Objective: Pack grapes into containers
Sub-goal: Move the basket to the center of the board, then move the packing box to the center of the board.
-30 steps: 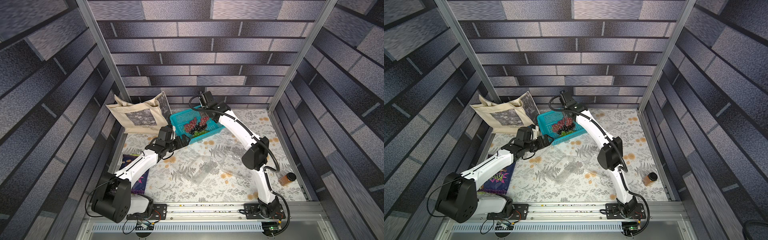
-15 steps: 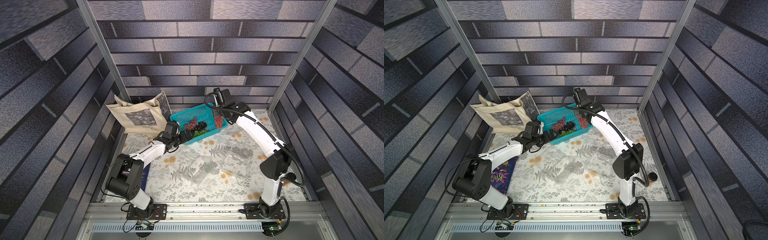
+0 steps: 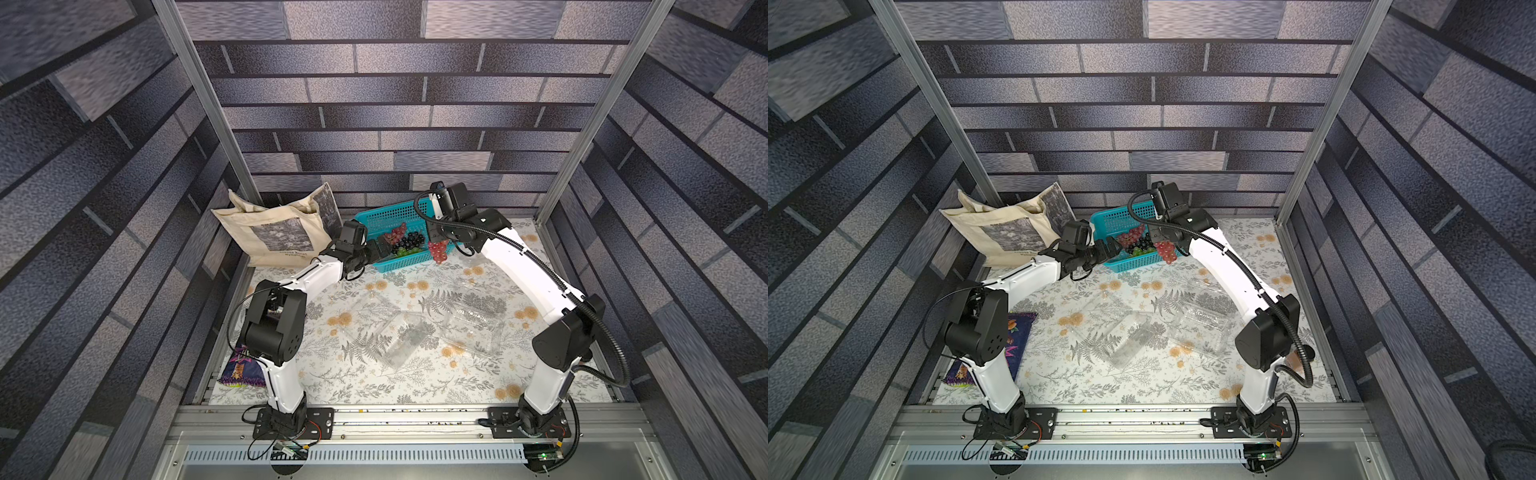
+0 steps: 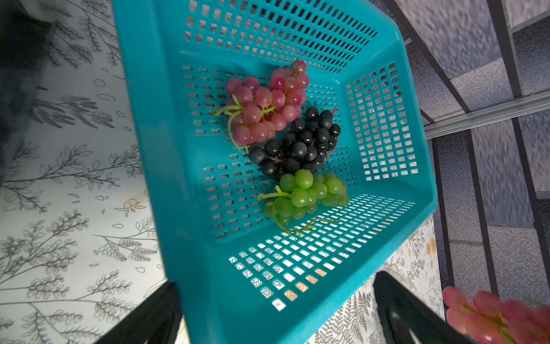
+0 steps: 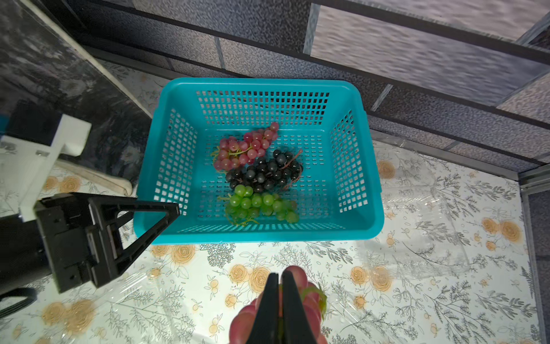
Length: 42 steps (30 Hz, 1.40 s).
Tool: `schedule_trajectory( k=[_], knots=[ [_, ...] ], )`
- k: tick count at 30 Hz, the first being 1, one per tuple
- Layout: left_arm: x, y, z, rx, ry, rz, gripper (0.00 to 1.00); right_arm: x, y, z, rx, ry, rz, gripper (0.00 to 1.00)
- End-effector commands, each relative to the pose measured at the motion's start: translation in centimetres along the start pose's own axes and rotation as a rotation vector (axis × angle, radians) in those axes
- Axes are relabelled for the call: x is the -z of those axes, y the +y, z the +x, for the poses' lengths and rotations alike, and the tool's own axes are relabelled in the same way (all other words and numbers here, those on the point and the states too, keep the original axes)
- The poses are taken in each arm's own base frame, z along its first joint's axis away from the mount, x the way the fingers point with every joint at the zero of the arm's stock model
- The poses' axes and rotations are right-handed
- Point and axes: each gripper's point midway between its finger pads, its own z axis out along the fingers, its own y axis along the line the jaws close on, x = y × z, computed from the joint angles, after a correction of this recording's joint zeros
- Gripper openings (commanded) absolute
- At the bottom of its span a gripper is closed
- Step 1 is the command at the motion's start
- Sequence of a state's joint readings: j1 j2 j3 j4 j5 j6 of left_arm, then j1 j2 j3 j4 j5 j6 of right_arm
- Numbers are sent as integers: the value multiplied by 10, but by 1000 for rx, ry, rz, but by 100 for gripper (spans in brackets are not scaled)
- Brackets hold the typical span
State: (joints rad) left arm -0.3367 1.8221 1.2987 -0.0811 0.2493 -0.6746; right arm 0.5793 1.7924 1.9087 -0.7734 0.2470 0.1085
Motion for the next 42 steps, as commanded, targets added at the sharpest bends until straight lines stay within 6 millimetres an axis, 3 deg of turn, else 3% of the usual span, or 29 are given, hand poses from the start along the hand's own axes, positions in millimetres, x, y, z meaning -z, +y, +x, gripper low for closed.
schedule_trajectory(
  k=[1, 8, 12, 18, 24, 34, 42],
  knots=[
    [22, 4, -1, -31, 16, -49, 100, 21, 8, -2, -59, -28, -82, 0],
    [62, 16, 39, -24, 95, -72, 100, 22, 33, 29, -102, 23, -191, 0],
    [79, 13, 72, 20, 168, -19, 100, 25, 58, 44, -73, 52, -242, 0],
    [78, 18, 124, 66, 280, -23, 100, 34, 88, 59, -88, 69, -313, 0],
    [64, 29, 151, 146, 312, -26, 100, 36, 109, 69, -91, 91, -357, 0],
    [25, 53, 159, 235, 304, -28, 100, 41, 123, 84, -94, 108, -389, 0],
    [9, 79, 139, 263, 204, -93, 100, 38, 123, 88, -78, 107, -389, 0]
  ],
)
